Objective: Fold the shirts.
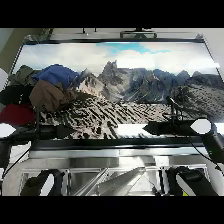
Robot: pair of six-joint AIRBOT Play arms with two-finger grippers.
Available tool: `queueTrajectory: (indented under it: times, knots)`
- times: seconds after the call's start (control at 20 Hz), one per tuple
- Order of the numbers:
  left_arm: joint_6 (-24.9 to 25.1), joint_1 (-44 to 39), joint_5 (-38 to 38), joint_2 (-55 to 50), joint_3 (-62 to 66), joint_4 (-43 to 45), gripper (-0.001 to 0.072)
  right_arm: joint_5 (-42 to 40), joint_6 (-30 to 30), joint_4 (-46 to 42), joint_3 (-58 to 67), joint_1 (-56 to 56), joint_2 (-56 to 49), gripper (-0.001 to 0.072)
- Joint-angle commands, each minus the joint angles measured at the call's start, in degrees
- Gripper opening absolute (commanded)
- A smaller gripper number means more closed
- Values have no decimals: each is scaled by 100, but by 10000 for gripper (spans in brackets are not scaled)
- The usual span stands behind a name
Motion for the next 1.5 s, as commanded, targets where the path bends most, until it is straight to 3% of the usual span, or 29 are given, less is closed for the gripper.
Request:
queueTrajectory:
  times: [0.0,0.9,1.45]
  knots:
    - [0,7,2,2,-2,2,-2,2,2,2,0,2,-2,17]
    - [2,7,66,2,-2,2,-2,2,2,2,0,2,-2,18]
    - [-4,11,2398,4,-2,-48,-2,-789,2,63,0,2,-9,18]
